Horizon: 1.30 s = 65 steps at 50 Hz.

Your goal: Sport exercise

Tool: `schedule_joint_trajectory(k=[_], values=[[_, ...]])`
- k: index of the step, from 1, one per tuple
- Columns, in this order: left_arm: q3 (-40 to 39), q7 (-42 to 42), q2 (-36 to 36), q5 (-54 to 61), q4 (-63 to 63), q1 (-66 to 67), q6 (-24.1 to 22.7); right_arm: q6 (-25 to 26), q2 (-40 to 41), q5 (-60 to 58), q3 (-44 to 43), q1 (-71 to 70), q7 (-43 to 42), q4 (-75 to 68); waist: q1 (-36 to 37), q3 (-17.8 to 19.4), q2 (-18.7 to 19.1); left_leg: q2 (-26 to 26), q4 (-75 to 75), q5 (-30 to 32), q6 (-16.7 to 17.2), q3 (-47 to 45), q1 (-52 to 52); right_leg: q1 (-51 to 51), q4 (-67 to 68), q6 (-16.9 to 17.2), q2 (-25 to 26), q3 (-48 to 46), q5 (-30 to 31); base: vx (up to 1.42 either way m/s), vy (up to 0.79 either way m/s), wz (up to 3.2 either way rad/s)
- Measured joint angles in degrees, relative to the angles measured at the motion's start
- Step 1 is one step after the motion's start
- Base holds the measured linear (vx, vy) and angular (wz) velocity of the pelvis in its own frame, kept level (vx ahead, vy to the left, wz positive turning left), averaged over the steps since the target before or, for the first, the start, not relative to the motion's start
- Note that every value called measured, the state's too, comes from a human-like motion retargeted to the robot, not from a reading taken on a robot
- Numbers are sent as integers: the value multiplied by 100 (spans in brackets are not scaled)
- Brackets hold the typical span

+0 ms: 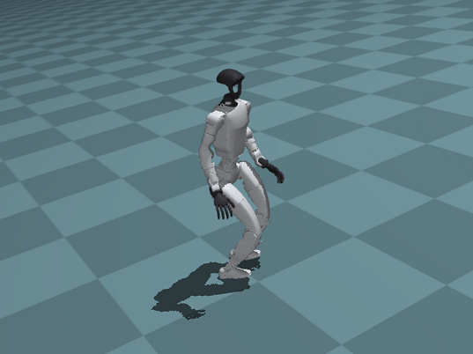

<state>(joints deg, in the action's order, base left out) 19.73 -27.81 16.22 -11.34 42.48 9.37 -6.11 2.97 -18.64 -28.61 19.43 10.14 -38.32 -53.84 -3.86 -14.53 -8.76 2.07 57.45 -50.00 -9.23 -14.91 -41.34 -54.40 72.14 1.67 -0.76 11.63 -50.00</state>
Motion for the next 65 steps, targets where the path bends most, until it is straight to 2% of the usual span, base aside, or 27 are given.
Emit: schedule_joint_trajectory(k=[2, 5, 8, 10, 13, 15, 17, 20, 23, 25, 28, 32, 35, 38, 41, 43, 45, 48, 53, 58, 62, 65], values=[[-126, 10, -6, 114, 13, 181, -30, 11, 132, 49, 3, -33, 3, 93, 127, 508, 93, -163, 218, 0, 178, 33, 677, 829, -36, 30, 55, -157, 0, 22, 4, -17], [-220, -13, 41, 134, -55, 539, -11, 24, 230, 157, -83, 75, -114, 408, 332, 912, 192, -207, 362, 219, 507, 144, 1450, 1856, -192, 248, 14, -312, 233, 28, 7, -7], [-291, 12, 97, 35, -62, 801, 0, 18, 256, 226, -111, 144, -186, 788, 534, 886, 347, -367, 138, 954, 830, 184, 1544, 2129, -698, 531, -25, -512, 1155, 13, 8, -2], [-305, 9, 121, -54, -28, 943, 5, -67, 227, 214, -116, 178, -116, 1065, 610, 812, 356, -343, 58, 1229, 909, 208, 1427, 2102, -805, 671, -163, -597, 1454, 5, 9, 21], [-322, -45, 118, -130, 49, 1078, -5, -220, 169, 123, -50, 104, -23, 1461, 719, 797, 334, -321, 226, 1088, 840, 227, 1211, 1960, -568, 620, -393, -701, 1319, 0, 10, 22], [-326, -130, 89, -159, 85, 1180, -7, -307, 140, -3, 38, 37, 34, 1706, 811, 831, 298, -313, 553, 653, 717, 236, 1058, 1839, -201, 500, -524, -691, 867, -5, 11, 21], [-330, -300, 30, -214, 132, 1201, -3, -354, 109, -204, 119, -94, 107, 1936, 849, 872, 217, -247, 884, 57, 468, 177, 841, 1616, 233, 330, -687, -619, 143, -13, 12, 40], [-334, -555, -150, -317, 331, 1037, 38, -332, 138, -505, 208, -389, 232, 2043, 832, 643, 55, -118, 782, 0, 23, -8, 122, 828, 280, 146, -880, -429, 0, -22, 15, 46], [-215, -504, -402, -313, 533, 919, 62, -248, 234, -629, 333, -529, 447, 1771, 776, 290, -29, -9, 802, 0, -174, -168, -287, 385, 539, 119, -1017, -310, 0, -3, 14, 55], [-112, -257, -541, -232, 648, 713, 22, -214, 245, -598, 397, -813, 664, 1362, 815, 695, 55, 92, 779, 0, -41, -188, 271, 955, 658, 141, -1193, -402, 0, 10, 13, 40], [44, 124, -489, -187, 500, 626, 4, -189, 59, -475, 428, -931, 804, 968, 940, 1021, 281, 75, 356, 463, 428, -69, 1045, 1745, 535, 98, -1146, -719, 109, 13, 11, 39], [30, 507, -290, -120, 250, 587, -66, -184, -265, -314, 386, -834, 797, 696, 778, 1003, 289, 294, -614, 1723, 1001, 74, 1327, 1922, 31, 186, -991, -930, 759, 0, 10, 96], [-92, 616, -126, 15, 181, 583, -91, -244, -467, -265, 251, -617, 812, 673, 661, 945, 316, 307, -692, 2097, 1211, 215, 1209, 1804, -318, 326, -554, -911, 1006, -6, 9, 98], [-284, 580, -40, 174, 181, 562, -97, -242, -598, -247, 96, -419, 804, 693, 577, 995, 318, 236, -319, 1829, 1127, 326, 1046, 1654, -418, 283, -157, -745, 888, -9, 9, 85], [-542, 458, 28, 372, 223, 547, -106, -218, -648, -258, -36, -239, 811, 633, 587, 1096, 295, 152, 201, 1093, 914, 444, 880, 1518, -216, 76, 79, -651, 337, -11, 8, 56], [-750, 313, 80, 475, 315, 461, -107, -194, -605, -303, -80, -225, 833, 495, 737, 1148, 379, -137, 564, 418, 738, 461, 679, 1343, -187, -163, 330, -724, 30, -16, 8, -12], [-923, 135, 45, 510, 469, 395, -101, -162, -475, -332, -100, -206, 809, 284, 909, 1041, 426, -510, 771, 0, 570, 379, 257, 974, -379, -355, 547, -791, 0, -20, 6, -36], [-1074, 52, -96, 601, 743, 370, -135, -179, -182, -213, -58, -150, 826, -45, 947, 878, 367, -614, 696, 0, 534, 300, 78, 813, -457, -424, 542, -842, 0, -7, 4, 9], [-967, 170, -230, 539, 976, 491, -158, -232, 139, -39, 23, -19, 894, -274, 950, 1199, 358, -606, 305, 398, 883, 199, 1039, 1755, -516, -228, 172, -1120, 1, 10, 3, 45], [-792, 274, -248, 361, 1146, 558, -152, -344, 225, -34, 66, 36, 969, -197, 956, 1252, 279, -469, 77, 567, 957, 297, 1289, 1988, -563, -123, -56, -1333, 178, 3, -1, 41], [-768, 233, -342, 329, 1303, 596, -179, -443, 292, -117, 107, -27, 941, -42, 1046, 1156, 243, -716, 526, 116, 735, 285, 850, 1554, -425, -390, 5, -1488, 0, -9, -2, 24], [-814, 58, -405, 370, 1372, 600, -208, -465, 338, -249, 144, -134, 792, 64, 1166, 934, 222, -1042, 726, 0, 527, 280, 182, 911, -473, -745, 158, -1609, 0, -16, -4, 4]])
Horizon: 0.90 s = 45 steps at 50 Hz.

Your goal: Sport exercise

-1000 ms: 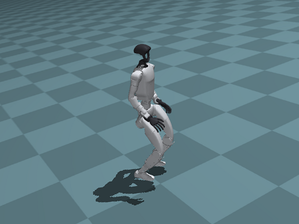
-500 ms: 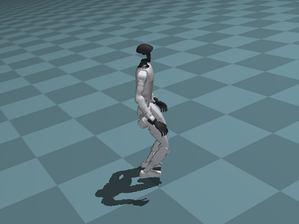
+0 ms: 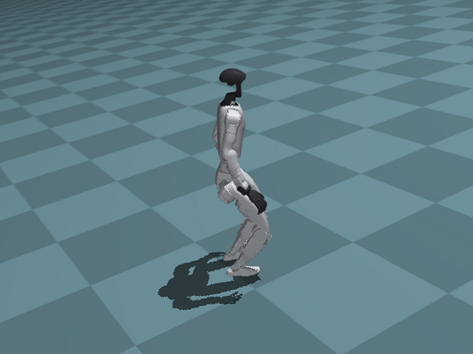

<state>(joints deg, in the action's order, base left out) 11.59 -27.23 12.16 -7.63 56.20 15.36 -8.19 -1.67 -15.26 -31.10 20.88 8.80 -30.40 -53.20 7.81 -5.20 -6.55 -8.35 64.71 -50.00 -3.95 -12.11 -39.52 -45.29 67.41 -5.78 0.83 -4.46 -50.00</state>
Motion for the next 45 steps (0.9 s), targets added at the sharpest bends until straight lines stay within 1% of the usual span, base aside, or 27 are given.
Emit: schedule_joint_trajectory(k=[5, 8, 9, 10, 11, 12, 13, 15, 17, 18, 20, 22, 23, 25, 27, 28, 29, 30, 32, 33, 35, 37, 38, 40, 42, 43, 45], values=[[-78, -273, -145, 128, 151, 13, 11, 64, 114, -239, 43, -170, -241, 87, 56, -572, -158, -275, 405, 0, -205, 62, -1130, -1052, 273, -346, 116, -161, 0, -2, -3, 6], [-86, -292, -241, 271, 220, 32, 8, 87, 213, -283, 85, -213, -278, 171, -2, -974, -220, -310, 504, 0, -212, 106, -1529, -1401, 375, -387, 103, -247, 0, 11, -2, 33], [-60, -281, -281, 344, 229, 56, -3, 113, 246, -264, 127, -190, -255, 276, -27, -850, -203, -289, 480, 0, -150, 87, -1261, -1134, 360, -326, 68, -262, 0, 20, 1, 58], [-27, -266, -324, 431, 233, 83, -18, 150, 279, -234, 180, -152, -216, 415, -51, -592, -170, -257, 437, 0, -69, 52, -811, -694, 330, -241, 21, -268, 0, 25, 3, 77], [0, -216, -235, 469, 229, 74, 10, 140, 195, -157, 184, -176, -153, 492, -61, -112, -109, -281, 539, 0, 80, -26, -64, 8, 416, -95, -8, -261, 0, 28, 3, 89], [38, -177, -161, 494, 224, 69, 36, 134, 124, -84, 194, -186, -106, 562, -81, 266, -60, -280, 560, 73, 221, -89, 580, 617, 459, 52, -37, -255, 10, 32, 3, 101], [95, -160, -118, 492, 220, 72, 55, 138, 77, -20, 216, -170, -93, 620, -121, 439, -37, -231, 418, 290, 348, -120, 1016, 1038, 415, 202, -65, -250, 41, 29, 1, 102], [187, -120, -59, 461, 224, 70, 87, 148, 5, 106, 290, -114, -70, 704, -236, 504, -78, -87, -57, 1148, 599, -184, 1439, 1479, 52, 555, -208, -261, 732, 19, 0, 95], [257, -58, -17, 394, 252, 51, 100, 168, -68, 177, 393, -41, -40, 739, -322, 403, -89, -17, -379, 1950, 806, -265, 1519, 1563, -237, 851, -289, -270, 1495, 8, 1, 74], [287, -37, 3, 375, 267, 34, 100, 166, -106, 209, 428, -4, -22, 741, -349, 359, -86, 26, -452, 2206, 870, -284, 1513, 1555, -305, 954, -310, -259, 1734, 4, 2, 63], [366, -6, 48, 361, 297, -14, 99, 127, -169, 248, 450, 82, 51, 708, -366, 317, -71, 172, -469, 2374, 916, -234, 1472, 1507, -298, 1090, -313, -191, 1979, 1, 2, 57], [416, -37, 60, 356, 320, -74, 111, 102, -187, 246, 449, 141, 28, 695, -373, 326, -47, 266, -323, 2164, 826, -178, 1421, 1434, -142, 1025, -296, -139, 1861, -3, 3, 62], [426, -65, 63, 354, 305, -113, 109, 92, -200, 247, 426, 165, 7, 685, -371, 339, -40, 305, -217, 1948, 746, -163, 1395, 1394, -43, 956, -282, -103, 1691, -5, 3, 64], [411, -141, 36, 390, 282, -156, 102, 78, -189, 216, 387, 230, -35, 656, -333, 379, -38, 350, 86, 1360, 571, -122, 1318, 1303, 255, 733, -268, -50, 1116, -7, 3, 60], [326, -259, 14, 476, 245, -243, 80, 63, -164, 111, 303, 223, -84, 621, -268, 433, -18, 323, 413, 511, 329, -99, 1189, 1177, 515, 379, -229, -59, 247, -12, 4, 36], [253, -330, -4, 538, 229, -334, 61, 55, -127, 28, 240, 153, -118, 588, -198, 432, 38, 184, 529, 128, 196, -122, 1007, 1003, 433, 171, -114, -91, 62, -21, 3, -1], [194, -434, -81, 581, 218, -353, 29, 65, -45, -51, 208, 139, -188, 547, -143, 230, 66, 34, 486, 0, 71, -158, 623, 632, 292, -14, -20, -136, 0, -25, 1, -17], [144, -554, -187, 614, 208, -337, -8, 85, 59, -126, 191, 153, -275, 502, -96, -72, 81, -122, 362, 0, -51, -202, 137, 163, 122, -186, 63, -186, 0, -22, -1, 1], [11, -634, -286, 782, 264, -342, -39, 109, 154, -123, 94, 105, -303, 352, -141, -584, 29, -145, 258, 0, -236, -186, -682, -638, 80, -374, 43, -256, 0, -14, 1, 31], [-42, -614, -318, 861, 283, -319, -46, 111, 176, -86, 60, 107, -277, 303, -174, -695, 14, -123, 252, 0, -291, -171, -827, -794, 161, -407, 9, -262, 0, -3, 5, 58], [-122, -375, -471, 1182, 274, -182, -107, 47, 290, 122, 106, 92, -89, 234, -332, -526, -51, 130, 128, 0, -225, -261, -452, -505, 250, -255, -249, -207, 0, 12, 10, 63], [-77, -214, -409, 1291, 232, -35, -78, 14, 186, 307, 128, 136, 97, 270, -247, 297, 138, 142, 323, 70, 186, -144, 847, 838, 393, -2, -256, -243, 0, 27, 11, 18], [-16, -156, -393, 1311, 202, 23, -57, 5, 138, 387, 136, 162, 168, 295, -220, 525, 222, 187, 230, 280, 399, -67, 1336, 1369, 367, 120, -288, -298, 0, 30, 8, 26], [105, -33, -359, 1302, 126, 104, -14, 4, 33, 538, 174, 210, 324, 368, -295, 650, 183, 430, -328, 1263, 739, 1, 1818, 1894, 52, 487, -543, -344, 712, 20, 6, 49], [192, 110, -303, 1198, 29, 166, 9, 9, -97, 622, 249, 255, 467, 453, -366, 583, 155, 535, -758, 2146, 971, -28, 1896, 1955, -223, 793, -693, -342, 1522, 7, 7, 42], [232, 174, -264, 1156, -27, 188, 9, 5, -171, 641, 273, 272, 532, 501, -401, 551, 143, 575, -886, 2419, 1030, -49, 1882, 1926, -292, 905, -732, -315, 1780, 4, 7, 33], [320, 280, -160, 1092, -137, 200, -9, -52, -313, 658, 280, 288, 680, 592, -447, 513, 123, 651, -1011, 2657, 1071, -63, 1801, 1828, -357, 1080, -749, -234, 2060, 1, 7, 28]])
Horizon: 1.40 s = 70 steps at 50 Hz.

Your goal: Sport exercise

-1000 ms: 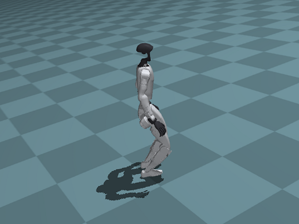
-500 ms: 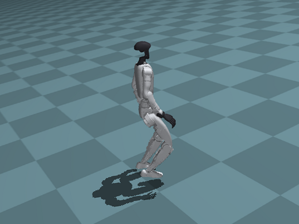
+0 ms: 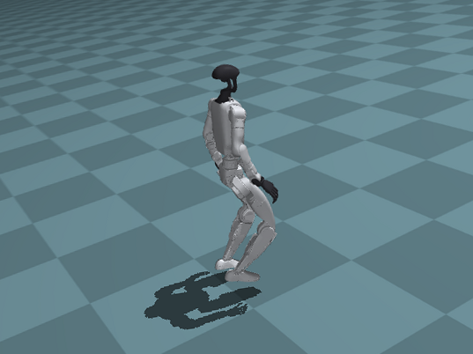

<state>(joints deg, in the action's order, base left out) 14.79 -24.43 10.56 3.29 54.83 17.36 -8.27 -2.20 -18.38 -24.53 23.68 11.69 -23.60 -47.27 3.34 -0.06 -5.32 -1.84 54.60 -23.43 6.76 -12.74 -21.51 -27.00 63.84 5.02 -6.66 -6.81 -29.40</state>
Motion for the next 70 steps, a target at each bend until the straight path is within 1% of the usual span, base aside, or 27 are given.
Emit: schedule_joint_trajectory(k=[2, 5, 7, 10, 11, 12, 14, 16, 17, 18, 19, 20, 22, 23, 25, 27, 33, 35, 37, 40, 43, 48, 50, 55, 60, 65, 70], values=[[85, 57, 81, -55, -65, -43, -3, -67, -92, -34, -17, -18, 91, 70, -51, -4, 7, 40, 14, -93, -78, 26, -113, -115, -20, 52, 54, 60, 10, -2, 7, 32], [153, 96, 197, -113, -179, -138, -42, -126, -189, -18, -98, -84, 103, 181, -102, 38, -2, 52, 214, -545, -266, 59, -329, -307, 73, -3, 153, 131, -279, -7, 6, 35], [139, 40, 231, -124, -231, -181, -81, -149, -184, -28, -138, -112, 72, 192, -97, 95, -29, 46, 573, -1129, -459, 118, -503, -442, 337, -159, 215, 156, -796, -10, 4, 28], [56, -179, 299, -144, -253, -350, -138, -178, -149, -124, -197, -272, -76, 177, -33, 240, -49, -84, 1346, -2450, -877, 143, -803, -680, 904, -615, 329, 85, -2060, -13, 4, 12], [-2, -311, 286, -177, -209, -485, -156, -176, -94, -208, -229, -412, -196, 147, 20, 211, -26, -245, 1430, -2574, -1020, 111, -1121, -980, 816, -803, 432, 36, -2060, -26, 3, -22], [-45, -445, 246, -215, -163, -585, -174, -169, -18, -289, -250, -519, -328, 121, 75, 78, -7, -405, 1501, -2657, -1151, 84, -1521, -1356, 736, -983, 536, -14, -2060, -29, 1, -43], [-73, -665, 94, -279, -45, -646, -199, -140, 172, -426, -254, -607, -593, 91, 144, -573, -1, -649, 1632, -2657, -1346, 69, -2580, -2351, 700, -1272, 692, -109, -2060, -15, 1, -32], [-82, -722, 16, -281, 70, -666, -206, -148, 254, -496, -253, -668, -709, 120, 89, -1115, -44, -682, 1771, -2657, -1486, 86, -3351, -3113, 875, -1416, 687, -153, -2060, -1, 1, 14], [-95, -688, -10, -256, 115, -690, -208, -165, 265, -501, -248, -705, -705, 180, 38, -1175, -79, -627, 1770, -2657, -1542, 71, -3448, -3238, 965, -1444, 625, -144, -2060, 0, 4, 53], [-141, -587, -20, -189, 156, -772, -202, -185, 235, -476, -245, -789, -639, 291, -16, -864, -123, -504, 1689, -2657, -1580, 21, -3116, -2973, 1039, -1435, 504, -98, -2060, 1, 4, 60], [-152, -524, 14, -156, 169, -771, -196, -215, 179, -470, -238, -818, -601, 387, -53, -778, -130, -429, 1664, -2657, -1586, 19, -2965, -2863, 1151, -1421, 431, -76, -2060, 3, 4, 58], [-146, -480, 69, -140, 168, -730, -189, -249, 111, -474, -229, -819, -577, 476, -82, -805, -118, -378, 1665, -2657, -1577, 42, -2903, -2830, 1283, -1406, 383, -66, -2060, 9, 4, 56], [-197, -318, 126, -46, 18, -645, -157, -299, -111, -452, -255, -726, -376, 942, -162, -84, -162, -73, 1359, -2657, -1500, -24, -1775, -1874, 1427, -1221, 135, 48, -2060, 17, 5, 52], [-195, -295, 147, -33, -42, -564, -154, -328, -188, -452, -253, -644, -337, 1112, -184, 12, -172, 19, 1255, -2657, -1428, -47, -1444, -1615, 1505, -1132, 64, 77, -2060, 27, 5, 27], [-215, -257, 211, 9, -153, -415, -133, -387, -373, -445, -239, -495, -259, 1407, -181, 227, -115, 39, 1204, -2657, -1210, -112, -756, -1061, 1659, -980, 42, 104, -2060, 31, 5, -2], [-234, -236, 300, 41, -253, -357, -111, -410, -581, -455, -245, -411, -193, 1612, -144, 397, 50, -74, 912, -2162, -878, -137, -135, -584, 1529, -908, 139, 55, -1898, 25, 3, -12], [-208, -140, 314, 40, -340, -269, -83, -349, -845, -453, -134, -111, -70, 1569, -267, 228, 112, 118, -155, -307, -212, 1, 349, -337, 709, -507, 19, 48, -749, 11, 1, 22], [-174, -24, 293, 48, -318, -289, -71, -335, -836, -420, -103, -18, -1, 1417, -283, 159, 133, 129, -280, 30, -89, 62, 337, -346, 411, -370, 46, 62, -478, 6, -1, 35], [-110, 127, 287, 68, -265, -329, -56, -326, -786, -399, -101, 54, 94, 1260, -268, 109, 168, 123, -285, 130, -45, 164, 288, -364, 132, -248, 140, 107, -289, 5, -1, 36], [-63, 358, 274, 145, -279, -416, -29, -303, -697, -308, -108, 129, 204, 1036, -216, 73, 233, 53, -136, -69, -122, 328, 200, -394, -199, -174, 342, 202, -125, 3, -2, 39], [-22, 532, 191, 273, -314, -454, -24, -273, -549, -212, -56, 182, 334, 769, -125, 80, 234, 16, 315, -603, -266, 541, 102, -436, -113, -246, 501, 308, -344, -1, -4, 33], [16, 613, 151, 626, -341, -615, -21, -161, -271, -180, 146, 8, 529, 96, 96, 195, 273, -167, 1313, -2152, -570, 836, 76, -547, 610, -788, 700, 237, -1718, -4, -6, 17], [7, 644, 148, 884, -251, -903, 1, -140, -92, -66, 213, -356, 570, -369, 175, 322, 332, -406, 1548, -2561, -627, 822, 94, -609, 727, -1006, 799, 110, -2060, -8, -5, 0], [126, 807, 157, 1419, -427, -1298, -85, -155, 52, 575, 155, -675, 551, -428, 141, 431, 395, -727, 1755, -2584, -591, 716, 358, -670, 818, -1117, 811, -48, -2060, -9, -1, 9], [393, 957, 337, 1871, -1241, -1490, -177, -321, -152, 1314, -125, -713, 479, 499, -57, 544, 505, -665, 1413, -2305, -404, 788, 1004, -498, 593, -964, 768, -84, -1831, -11, 5, 4], [733, 996, 493, 2244, -2171, -1623, -233, -517, -380, 1818, -374, -716, 300, 1636, -348, 569, 526, -333, 665, -2312, -402, 855, 1336, -687, 480, -732, 600, 14, -1611, -23, 12, 4], [999, 1046, 649, 2423, -2972, -1848, -329, -674, -506, 2035, -467, -804, 231, 2654, -699, 634, 117, 365, -275, -2550, -717, 618, 1397, -1168, 692, -363, -45, 376, -1597, -32, 16, 27]])
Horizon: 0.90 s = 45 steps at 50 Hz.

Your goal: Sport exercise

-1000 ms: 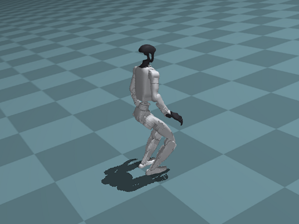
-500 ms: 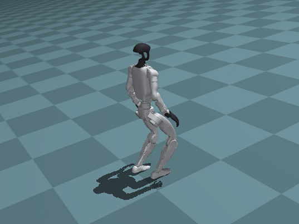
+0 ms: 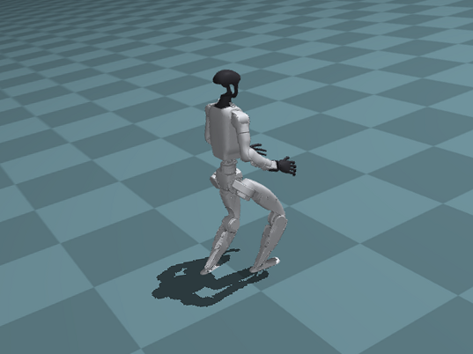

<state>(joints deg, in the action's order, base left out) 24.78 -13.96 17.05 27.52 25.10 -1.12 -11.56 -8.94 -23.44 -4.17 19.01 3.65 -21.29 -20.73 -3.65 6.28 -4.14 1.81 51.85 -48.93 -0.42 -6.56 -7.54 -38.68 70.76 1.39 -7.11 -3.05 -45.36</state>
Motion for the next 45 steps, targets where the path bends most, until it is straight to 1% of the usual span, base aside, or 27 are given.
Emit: schedule_joint_trajectory(k=[2, 4, 8, 12, 15, 17, 21, 24, 25, 27, 30, 31, 33, 37, 40, 42, 43, 45], values=[[46, 27, 54, 28, -221, -93, -15, -19, -34, 10, 37, -79, 45, 276, -59, 50, -122, 140, -212, 23, -83, -128, -35, -135, -4, 92, -219, 92, -36, -32, 14, 16], [49, 56, 95, 69, -436, -139, -19, -20, -72, 4, 117, -169, 106, 465, -53, 93, -174, 188, -272, 79, -116, -192, -112, -159, 6, 119, -335, 132, -144, -29, 10, 0], [-22, 56, 154, 83, -873, -128, -31, -9, -172, -11, 334, -379, 240, 616, 101, 146, -220, 241, -294, 229, -68, -171, -256, 172, 139, 166, -342, 92, -137, -23, 3, -9], [-98, 56, 217, -9, -1213, -83, -48, -13, -282, -42, 499, -586, 408, 628, 371, 190, -243, 294, -237, 328, 43, 37, -362, 811, -18, 270, -74, 83, 30, -15, -4, -10], [-173, 121, 225, -43, -1356, -58, -33, -18, -355, -84, 571, -726, 495, 646, 572, 217, -192, 226, -8, 285, 115, 171, -510, 1155, -388, 209, 141, 68, -66, -12, -7, -10], [-232, 203, 216, -27, -1396, -34, -22, -27, -406, -92, 608, -807, 523, 662, 686, 227, -77, 12, 428, 232, 194, 239, -659, 1215, -541, 132, 306, 27, -109, -11, -5, -16], [-349, 343, 173, 45, -1452, 65, -3, -51, -492, -79, 588, -838, 495, 820, 767, 204, 147, -464, 1369, 11, 210, 266, -688, 1157, -609, 9, 571, -17, -161, -12, 1, -20], [-398, 388, 143, 118, -1477, 110, -19, -77, -501, -87, 509, -696, 416, 969, 719, 219, 269, -517, 1545, -56, 254, 385, -430, 1087, -549, 4, 705, 7, -176, -14, 7, -24], [-402, 399, 136, 152, -1486, 118, -23, -89, -496, -92, 475, -629, 382, 1015, 676, 229, 273, -459, 1475, -87, 249, 420, -321, 1048, -497, 18, 697, 28, -186, -17, 10, -6], [-390, 405, 126, 182, -1500, 82, -77, -119, -469, -95, 397, -477, 327, 1110, 536, 259, 150, -145, 1019, -107, 174, 464, -120, 918, -324, 112, 508, 125, -197, -20, 11, 13], [-383, 409, 146, 230, -1561, -53, -147, -168, -403, -74, 286, -279, 260, 1265, 267, 303, -244, 473, 98, -107, -99, 418, 95, 637, -31, 322, -43, 376, -187, -22, 12, 35], [-397, 413, 178, 231, -1600, -100, -155, -191, -378, -45, 259, -230, 257, 1326, 204, 324, -337, 593, -79, -107, -158, 388, 129, 548, 49, 405, -183, 437, -108, -20, 12, 25], [-437, 413, 251, 195, -1688, -177, -169, -231, -334, 28, 211, -148, 261, 1440, 129, 358, -434, 710, -296, -107, -219, 326, 156, 407, 188, 469, -422, 445, -84, -18, 11, 3], [-548, 449, 396, 20, -1889, -143, -148, -275, -290, 116, 103, -9, 319, 1613, 112, 347, -456, 767, -490, 96, -234, 335, 42, 450, 470, 408, -673, 264, -225, -15, 5, 0], [-652, 547, 483, -139, -2008, 32, -93, -288, -255, 119, -11, 66, 352, 1677, 207, 315, -481, 826, -467, 194, -231, 405, -89, 835, 637, 337, -755, 141, -297, -9, -1, 10], [-745, 608, 536, -255, -2063, 194, -67, -292, -218, 95, -102, 100, 369, 1723, 342, 315, -479, 805, -262, 206, -229, 448, -226, 1220, 572, 305, -676, 71, -347, -3, -2, 4], [-797, 641, 557, -321, -2080, 282, -51, -294, -200, 82, -150, 113, 376, 1753, 432, 320, -463, 765, -90, 195, -229, 467, -315, 1423, 479, 290, -590, 39, -370, 0, 0, 0], [-922, 699, 588, -464, -2102, 471, -22, -293, -168, 60, -251, 110, 387, 1833, 676, 333, -328, 551, 473, 156, -185, 547, -563, 1817, 138, 223, -238, -29, -446, -2, -5, -19]])
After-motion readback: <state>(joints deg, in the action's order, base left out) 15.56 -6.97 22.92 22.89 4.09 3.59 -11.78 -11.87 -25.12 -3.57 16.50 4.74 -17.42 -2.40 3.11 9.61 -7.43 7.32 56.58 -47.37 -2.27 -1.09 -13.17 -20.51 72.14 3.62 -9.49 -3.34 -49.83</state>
